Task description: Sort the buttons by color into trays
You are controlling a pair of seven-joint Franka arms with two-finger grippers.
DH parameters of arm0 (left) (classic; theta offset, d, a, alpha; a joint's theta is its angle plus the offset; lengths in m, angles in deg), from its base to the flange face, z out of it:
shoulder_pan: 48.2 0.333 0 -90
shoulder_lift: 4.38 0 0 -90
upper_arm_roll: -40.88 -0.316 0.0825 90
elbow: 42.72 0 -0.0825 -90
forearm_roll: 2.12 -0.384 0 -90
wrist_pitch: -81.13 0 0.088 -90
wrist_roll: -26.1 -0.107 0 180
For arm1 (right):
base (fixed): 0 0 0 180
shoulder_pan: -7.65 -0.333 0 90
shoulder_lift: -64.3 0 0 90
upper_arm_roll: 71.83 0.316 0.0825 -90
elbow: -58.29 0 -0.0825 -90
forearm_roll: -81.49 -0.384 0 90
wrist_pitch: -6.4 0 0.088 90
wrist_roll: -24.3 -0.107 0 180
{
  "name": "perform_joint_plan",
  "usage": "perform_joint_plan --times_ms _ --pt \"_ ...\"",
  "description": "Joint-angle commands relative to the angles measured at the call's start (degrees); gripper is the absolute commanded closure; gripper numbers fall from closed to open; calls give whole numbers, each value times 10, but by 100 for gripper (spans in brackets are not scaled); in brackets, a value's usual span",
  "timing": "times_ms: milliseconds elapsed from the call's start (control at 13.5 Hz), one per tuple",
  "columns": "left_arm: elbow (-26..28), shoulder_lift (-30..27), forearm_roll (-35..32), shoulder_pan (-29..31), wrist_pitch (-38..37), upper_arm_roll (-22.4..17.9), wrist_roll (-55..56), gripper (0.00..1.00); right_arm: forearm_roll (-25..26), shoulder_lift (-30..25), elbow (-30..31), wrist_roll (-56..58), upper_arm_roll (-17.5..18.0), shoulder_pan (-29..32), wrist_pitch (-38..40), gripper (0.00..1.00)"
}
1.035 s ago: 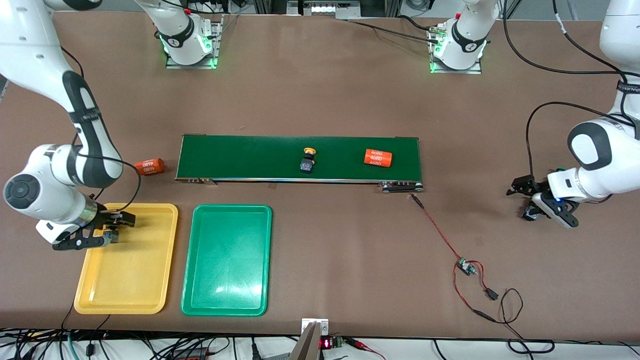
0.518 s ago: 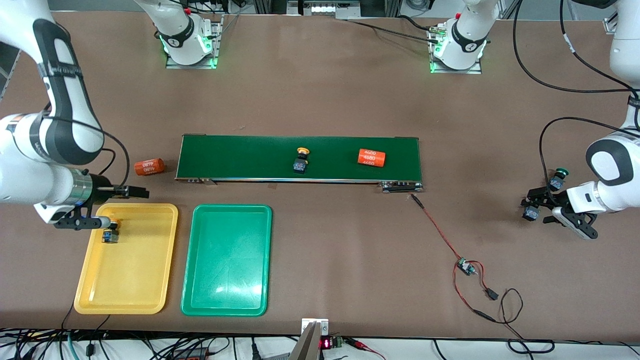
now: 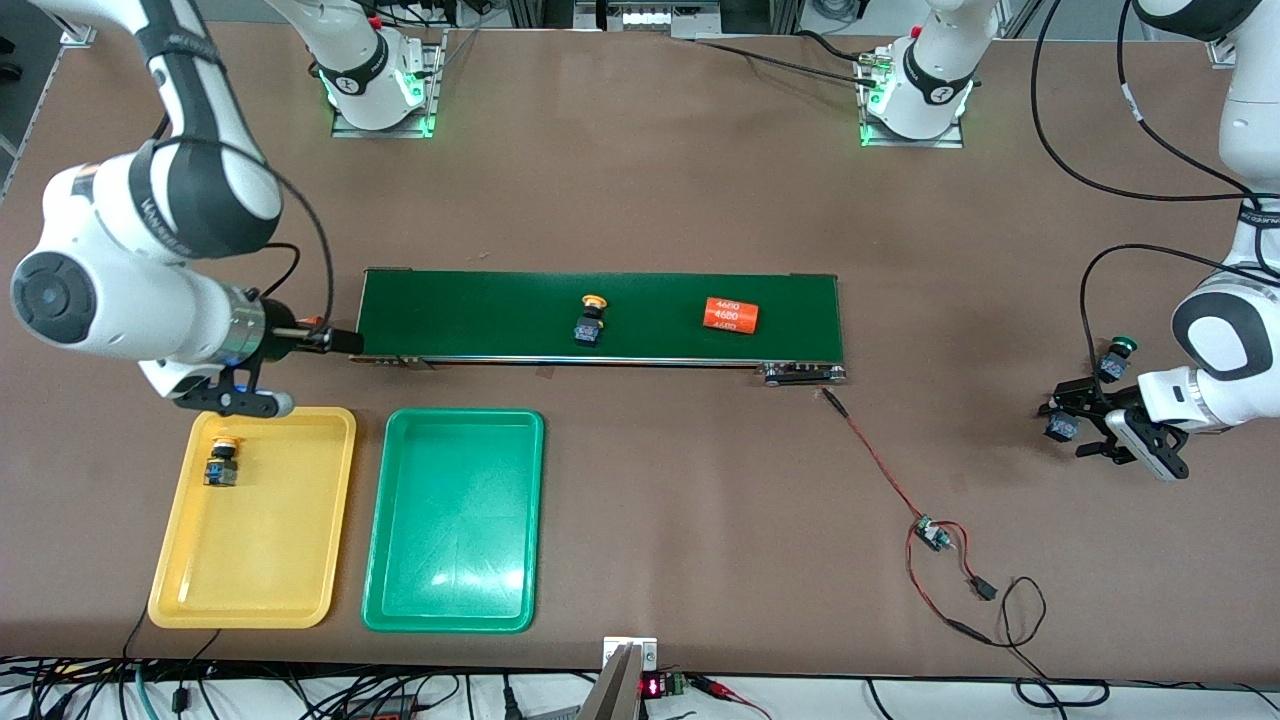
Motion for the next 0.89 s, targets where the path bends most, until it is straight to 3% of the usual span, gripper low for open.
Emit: perform_joint_plan --times_ms 0,222,370,444,813 --pt "-5 14 17 9 22 0 -73 1 2 -51 54 -13 -4 -18 -16 0" --pt "-2 20 30 17 28 1 -107 1 11 -103 140 -13 -4 -31 -102 0" --pt "4 20 35 17 32 0 -107 10 11 -141 209 -13 -4 -36 -171 0" --pt "9 20 40 18 40 1 -113 30 11 -154 235 -15 -4 -37 -191 0" --pt "14 16 47 19 37 1 -123 84 17 -180 287 -85 1 -69 -241 0"
